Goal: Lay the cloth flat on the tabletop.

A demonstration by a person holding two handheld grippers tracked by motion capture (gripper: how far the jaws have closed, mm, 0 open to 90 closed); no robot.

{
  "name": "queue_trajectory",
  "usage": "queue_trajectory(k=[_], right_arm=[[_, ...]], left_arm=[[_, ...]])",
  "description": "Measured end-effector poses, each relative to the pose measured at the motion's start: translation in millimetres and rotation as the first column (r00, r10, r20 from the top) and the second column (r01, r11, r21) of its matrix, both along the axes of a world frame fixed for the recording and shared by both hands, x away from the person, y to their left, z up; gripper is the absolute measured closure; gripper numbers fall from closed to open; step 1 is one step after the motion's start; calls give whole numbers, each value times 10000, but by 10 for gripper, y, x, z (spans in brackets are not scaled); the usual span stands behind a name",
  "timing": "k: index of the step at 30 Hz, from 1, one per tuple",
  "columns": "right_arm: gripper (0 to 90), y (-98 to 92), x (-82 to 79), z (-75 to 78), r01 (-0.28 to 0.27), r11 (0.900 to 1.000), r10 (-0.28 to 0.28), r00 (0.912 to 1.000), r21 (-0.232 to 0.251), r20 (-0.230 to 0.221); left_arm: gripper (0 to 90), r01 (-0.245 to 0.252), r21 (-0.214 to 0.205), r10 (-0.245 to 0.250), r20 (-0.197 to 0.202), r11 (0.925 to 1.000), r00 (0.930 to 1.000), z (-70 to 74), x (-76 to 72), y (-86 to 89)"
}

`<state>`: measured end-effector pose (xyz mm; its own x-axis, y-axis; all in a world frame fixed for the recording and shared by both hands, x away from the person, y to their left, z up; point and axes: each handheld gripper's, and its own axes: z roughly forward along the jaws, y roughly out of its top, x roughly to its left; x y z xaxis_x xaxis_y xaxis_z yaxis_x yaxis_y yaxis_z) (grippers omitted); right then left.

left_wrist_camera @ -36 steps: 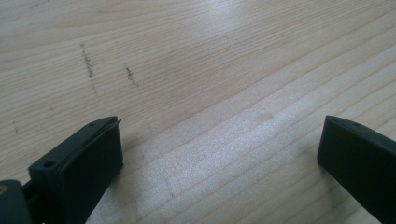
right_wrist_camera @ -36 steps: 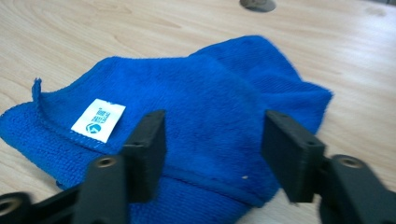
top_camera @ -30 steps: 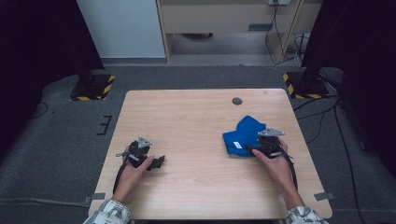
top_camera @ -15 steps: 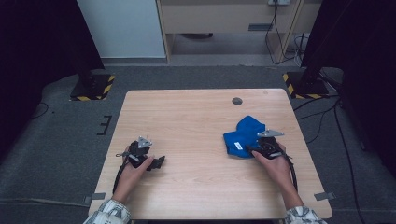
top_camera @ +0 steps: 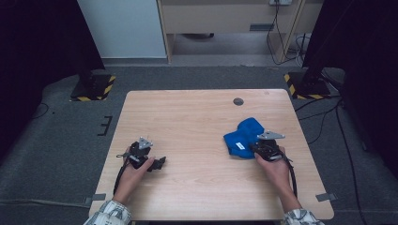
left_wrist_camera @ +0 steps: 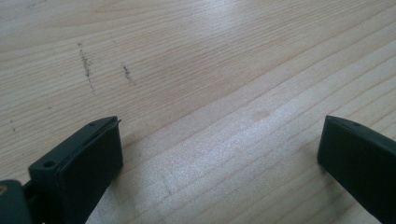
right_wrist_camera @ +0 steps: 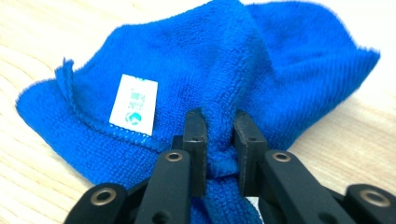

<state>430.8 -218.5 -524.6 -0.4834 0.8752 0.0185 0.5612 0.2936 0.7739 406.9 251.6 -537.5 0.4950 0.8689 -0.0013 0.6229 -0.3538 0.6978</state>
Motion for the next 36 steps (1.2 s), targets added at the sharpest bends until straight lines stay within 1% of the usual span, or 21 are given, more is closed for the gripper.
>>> queue_trajectory(k=[3, 4, 6, 7, 13, 14, 15, 19, 23, 27, 28, 29, 31, 32, 33, 35, 36], right_arm=[[796, -4, -12, 33, 94, 9999, -95, 9999, 123, 116], [800, -8, -28, 79, 89, 9995, -96, 9997, 291, 229], [802, -6, -42, 112, 80, 9990, -91, 9997, 449, 248], [802, -5, -46, 129, 60, 9989, -77, 9994, 461, 349], [805, 20, -97, 256, -100, 9960, 40, 9977, 886, 673], [805, 20, -97, 256, -100, 9960, 40, 9977, 886, 673], [806, 42, -122, 305, -200, 9952, 122, 9966, 962, 817], [808, 77, -157, 371, -351, 9939, 242, 9943, 1050, 1038], [810, 110, -175, 396, -390, 9930, 269, 9938, 1117, 1076], [811, 152, -187, 432, -572, 9918, 439, 9924, 1143, 1151], [812, 163, -193, 463, -622, 9900, 464, 9911, 1264, 1248], [812, 170, -199, 475, -622, 9892, 457, 9912, 1330, 1242], [812, 175, -202, 490, -661, 9891, 491, 9905, 1315, 1286], [812, 173, -204, 507, -694, 9890, 521, 9900, 1308, 1314], [812, 178, -213, 559, -710, 9876, 520, 9895, 1397, 1351], [812, 184, -219, 579, -690, 9874, 498, 9897, 1424, 1345], [812, 194, -228, 642, -728, 9861, 517, 9887, 1493, 1405]], left_arm=[[0, -1, -4, 1, 0, 10000, 10000, 0, 0, 0], [0, 1, -2, -1, -2, 10000, 10000, 0, 0, 0], [0, 6, -1, -6, -4, 10000, 10000, 0, -1, 0], [0, 10, 0, -10, -4, 10000, 10000, 0, -1, 0], [0, 10, -2, -10, -3, 10000, 10000, 0, -1, 0], [0, 10, -2, -10, -3, 10000, 10000, 0, -1, 0], [0, 10, -1, -10, -3, 10000, 10000, 0, -1, 0], [0, 12, 0, -12, -5, 10000, 10000, 0, -1, 0], [0, 11, -1, -11, -6, 10000, 10000, 0, -1, 0], [0, 11, 0, -11, -4, 10000, 10000, 0, -1, 0], [0, 12, 0, -12, -4, 10000, 10000, 0, -1, 0], [0, 12, 0, -12, -3, 10000, 10000, 0, -1, 0], [0, 12, 2, -12, -6, 10000, 10000, 0, -1, 0], [0, 11, 1, -11, -4, 10000, 10000, 0, -1, 0], [0, 12, 1, -12, -4, 10000, 10000, 0, -1, 0], [0, 14, 4, -14, -4, 10000, 10000, 0, -1, 1], [0, 13, 6, -13, -12, 10000, 10000, 1, -2, 1]])
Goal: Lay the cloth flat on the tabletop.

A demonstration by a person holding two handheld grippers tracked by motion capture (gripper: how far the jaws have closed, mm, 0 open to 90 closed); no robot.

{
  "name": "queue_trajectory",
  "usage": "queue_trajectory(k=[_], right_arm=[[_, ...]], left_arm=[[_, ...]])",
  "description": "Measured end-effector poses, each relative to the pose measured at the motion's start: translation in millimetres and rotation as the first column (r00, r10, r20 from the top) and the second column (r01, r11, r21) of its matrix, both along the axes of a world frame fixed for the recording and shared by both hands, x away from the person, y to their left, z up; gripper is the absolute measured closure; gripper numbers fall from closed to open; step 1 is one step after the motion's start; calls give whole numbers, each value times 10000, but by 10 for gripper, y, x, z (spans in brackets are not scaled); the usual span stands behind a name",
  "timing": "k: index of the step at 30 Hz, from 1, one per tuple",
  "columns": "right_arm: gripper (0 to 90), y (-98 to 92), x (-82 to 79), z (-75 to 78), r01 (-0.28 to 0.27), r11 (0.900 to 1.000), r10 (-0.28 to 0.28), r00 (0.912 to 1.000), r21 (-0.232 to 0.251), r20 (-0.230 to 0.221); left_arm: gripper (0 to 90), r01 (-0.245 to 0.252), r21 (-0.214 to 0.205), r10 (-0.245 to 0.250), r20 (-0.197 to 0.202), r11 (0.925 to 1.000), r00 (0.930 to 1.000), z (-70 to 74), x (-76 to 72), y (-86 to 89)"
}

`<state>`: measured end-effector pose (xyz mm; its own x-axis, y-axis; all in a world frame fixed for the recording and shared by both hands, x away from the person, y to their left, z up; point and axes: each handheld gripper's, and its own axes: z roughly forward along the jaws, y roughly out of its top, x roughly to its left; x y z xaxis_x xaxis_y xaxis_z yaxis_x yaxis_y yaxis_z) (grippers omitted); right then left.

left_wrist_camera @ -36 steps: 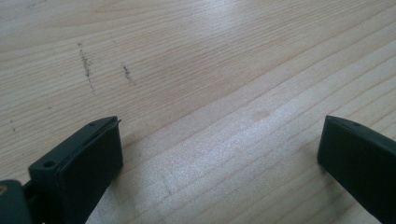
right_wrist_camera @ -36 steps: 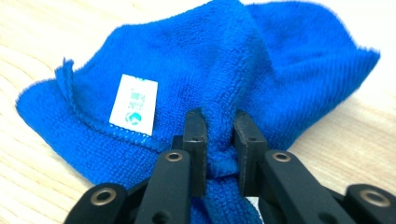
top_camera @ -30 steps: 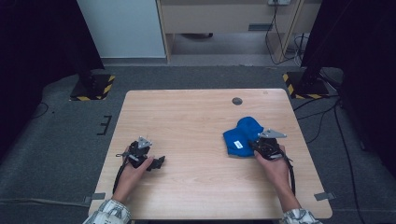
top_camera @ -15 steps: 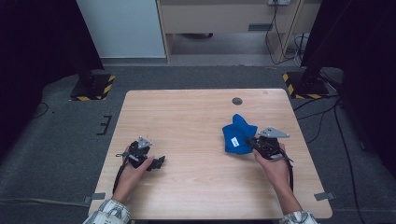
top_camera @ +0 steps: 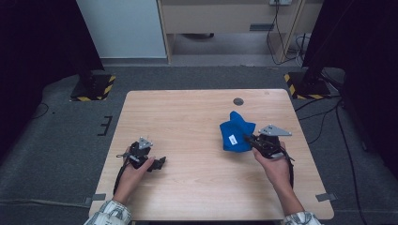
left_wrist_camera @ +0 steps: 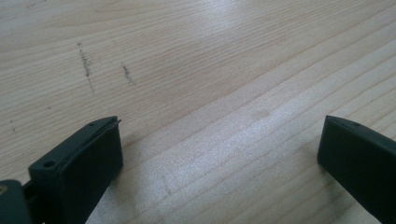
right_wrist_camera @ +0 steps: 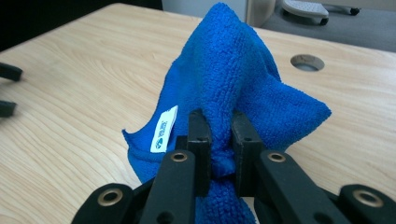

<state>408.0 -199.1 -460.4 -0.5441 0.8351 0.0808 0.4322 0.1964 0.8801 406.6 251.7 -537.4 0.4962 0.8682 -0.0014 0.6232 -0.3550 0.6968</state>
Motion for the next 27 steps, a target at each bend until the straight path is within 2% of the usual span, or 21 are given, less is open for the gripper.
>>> queue_trajectory(k=[7, 13, 20, 27], right_arm=[[812, 126, -5, 167, -193, 9998, 194, 9996, -84, 188], [811, 347, 22, 213, -528, 9985, 531, 9985, -141, 167], [809, 674, 50, 163, -974, 9949, 973, 9952, -264, -49], [805, 1026, 34, -2, -1514, 9868, 1490, 9878, -580, -445]], left_arm=[[0, 2, -2, -2, 1, 10000, 10000, 0, -5, 2], [0, 6, 2, -6, 1, 10000, 10000, 0, -5, 2], [0, 6, 5, -6, 3, 10000, 10000, 0, -6, 2], [0, 3, 6, -3, 3, 10000, 10000, 0, -6, 1]])
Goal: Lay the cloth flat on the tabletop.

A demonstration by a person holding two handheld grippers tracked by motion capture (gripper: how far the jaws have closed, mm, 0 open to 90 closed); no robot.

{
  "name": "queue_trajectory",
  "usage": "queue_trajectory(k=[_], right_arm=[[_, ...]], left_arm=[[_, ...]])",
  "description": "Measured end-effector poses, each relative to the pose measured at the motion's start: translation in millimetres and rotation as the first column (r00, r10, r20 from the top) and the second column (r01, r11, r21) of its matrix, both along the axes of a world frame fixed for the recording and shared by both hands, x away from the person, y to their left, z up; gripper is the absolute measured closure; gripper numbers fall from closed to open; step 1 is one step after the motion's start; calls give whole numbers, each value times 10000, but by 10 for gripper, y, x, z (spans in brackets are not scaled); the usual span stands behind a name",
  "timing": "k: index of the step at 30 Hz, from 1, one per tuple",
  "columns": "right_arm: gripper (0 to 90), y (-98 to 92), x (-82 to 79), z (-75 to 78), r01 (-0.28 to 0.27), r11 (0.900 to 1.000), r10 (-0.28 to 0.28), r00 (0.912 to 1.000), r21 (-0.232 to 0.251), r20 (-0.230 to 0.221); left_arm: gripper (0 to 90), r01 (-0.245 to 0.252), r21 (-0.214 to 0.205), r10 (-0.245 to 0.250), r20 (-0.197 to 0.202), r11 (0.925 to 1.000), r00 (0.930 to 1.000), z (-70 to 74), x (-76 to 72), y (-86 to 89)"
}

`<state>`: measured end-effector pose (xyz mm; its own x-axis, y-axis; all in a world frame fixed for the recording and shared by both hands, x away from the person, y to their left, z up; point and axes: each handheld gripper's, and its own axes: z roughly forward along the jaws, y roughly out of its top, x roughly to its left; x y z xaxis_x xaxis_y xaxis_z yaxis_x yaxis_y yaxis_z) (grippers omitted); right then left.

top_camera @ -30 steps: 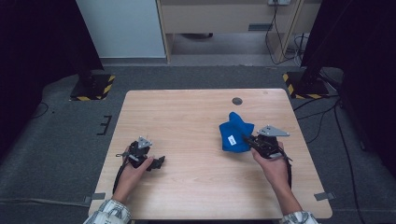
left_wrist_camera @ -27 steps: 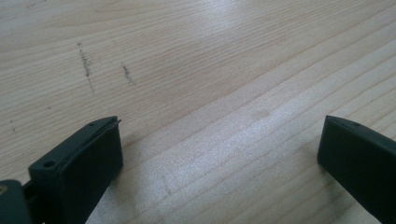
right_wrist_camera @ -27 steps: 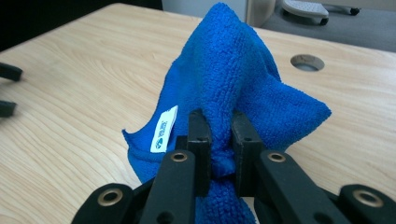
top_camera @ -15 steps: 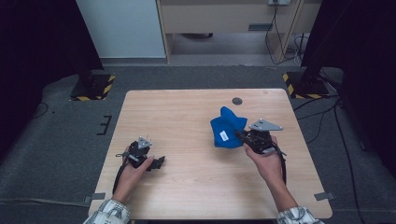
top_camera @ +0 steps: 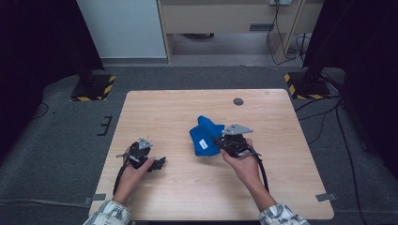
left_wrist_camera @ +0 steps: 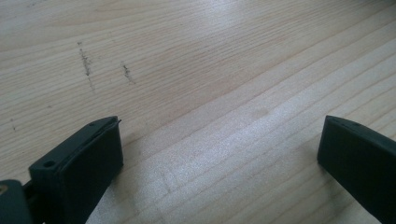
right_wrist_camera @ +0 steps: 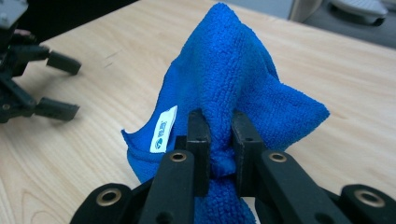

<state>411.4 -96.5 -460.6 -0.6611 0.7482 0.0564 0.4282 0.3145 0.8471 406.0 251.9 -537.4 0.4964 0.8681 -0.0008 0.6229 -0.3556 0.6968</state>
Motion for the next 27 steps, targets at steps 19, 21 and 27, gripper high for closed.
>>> queue_trajectory(k=[19, 21, 27], right_arm=[[740, 557, -94, -536, -637, 9954, 570, 9940, -711, -935], [729, 532, -96, -554, -556, 9949, 468, 9937, -843, -1022], [588, 439, -110, -576, -239, 9952, 127, 9931, -949, -1168]], left_arm=[[80, -186, -204, 195, 419, 9996, 9989, 113, -24, 42], [83, -219, -317, 235, 507, 9993, 9984, 128, -30, 46], [84, 95, -401, -65, 734, 9992, 9973, 176, -59, -14]])
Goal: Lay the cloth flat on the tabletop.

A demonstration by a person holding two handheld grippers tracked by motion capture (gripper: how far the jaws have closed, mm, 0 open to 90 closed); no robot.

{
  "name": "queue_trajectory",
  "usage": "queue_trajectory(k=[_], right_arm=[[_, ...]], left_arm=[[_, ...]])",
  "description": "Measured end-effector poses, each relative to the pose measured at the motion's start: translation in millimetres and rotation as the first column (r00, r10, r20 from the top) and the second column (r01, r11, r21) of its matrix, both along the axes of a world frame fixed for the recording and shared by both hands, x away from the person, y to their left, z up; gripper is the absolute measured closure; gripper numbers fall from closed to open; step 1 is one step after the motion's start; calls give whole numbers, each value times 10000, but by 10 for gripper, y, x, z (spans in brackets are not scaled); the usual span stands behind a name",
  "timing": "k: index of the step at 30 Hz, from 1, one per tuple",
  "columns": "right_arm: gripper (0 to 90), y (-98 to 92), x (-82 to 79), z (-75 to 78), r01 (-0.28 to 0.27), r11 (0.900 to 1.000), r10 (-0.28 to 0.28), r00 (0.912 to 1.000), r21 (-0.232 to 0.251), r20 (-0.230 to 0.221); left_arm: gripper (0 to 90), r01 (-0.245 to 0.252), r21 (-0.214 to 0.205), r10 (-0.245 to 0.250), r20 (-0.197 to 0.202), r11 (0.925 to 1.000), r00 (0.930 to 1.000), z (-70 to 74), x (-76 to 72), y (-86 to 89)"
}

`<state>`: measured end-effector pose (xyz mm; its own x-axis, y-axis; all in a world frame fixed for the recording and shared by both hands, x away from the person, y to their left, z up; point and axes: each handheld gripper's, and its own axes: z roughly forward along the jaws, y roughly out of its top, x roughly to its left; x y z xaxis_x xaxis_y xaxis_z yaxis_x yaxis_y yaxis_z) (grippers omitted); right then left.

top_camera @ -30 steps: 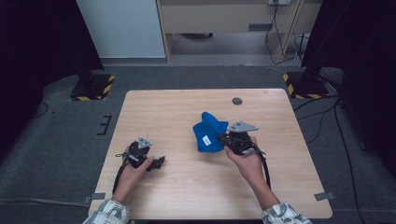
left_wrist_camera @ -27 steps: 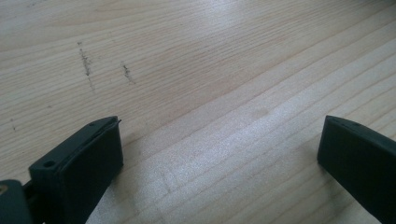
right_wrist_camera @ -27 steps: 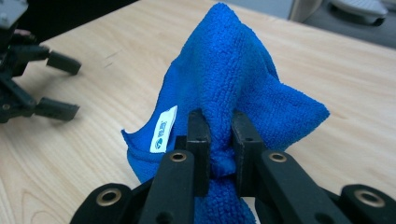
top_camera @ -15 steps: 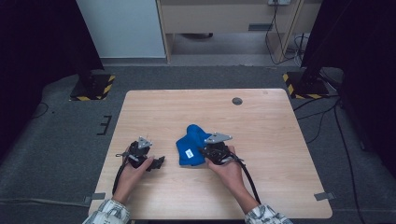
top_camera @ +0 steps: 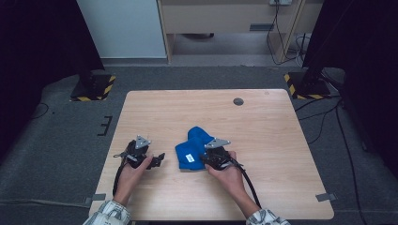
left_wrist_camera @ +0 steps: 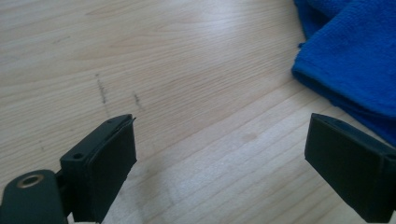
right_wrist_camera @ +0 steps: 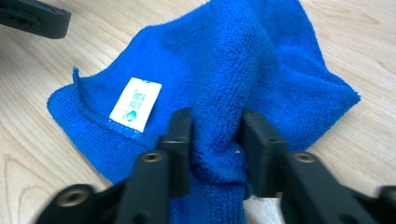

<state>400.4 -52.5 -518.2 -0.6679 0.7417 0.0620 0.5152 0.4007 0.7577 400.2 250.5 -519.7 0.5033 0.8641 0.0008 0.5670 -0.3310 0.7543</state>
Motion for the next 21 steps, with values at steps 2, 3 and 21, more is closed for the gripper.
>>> queue_trajectory(k=[2, 3, 21], right_arm=[[562, -11, -12, 9, 74, 10000, -74, 10000, 1, 67], [511, -32, -20, 25, 127, 9999, -127, 9998, 0, 149], [761, -455, -107, 246, -64, 9992, 46, 9990, 397, 455]], left_arm=[[86, 60, 1, -60, 66, 10000, 10000, 10, -13, -21], [88, 139, -62, -138, 154, 9999, 9998, 22, -28, -43], [286, 2197, -736, -2152, 644, 9728, 9744, 168, -294, -431]])
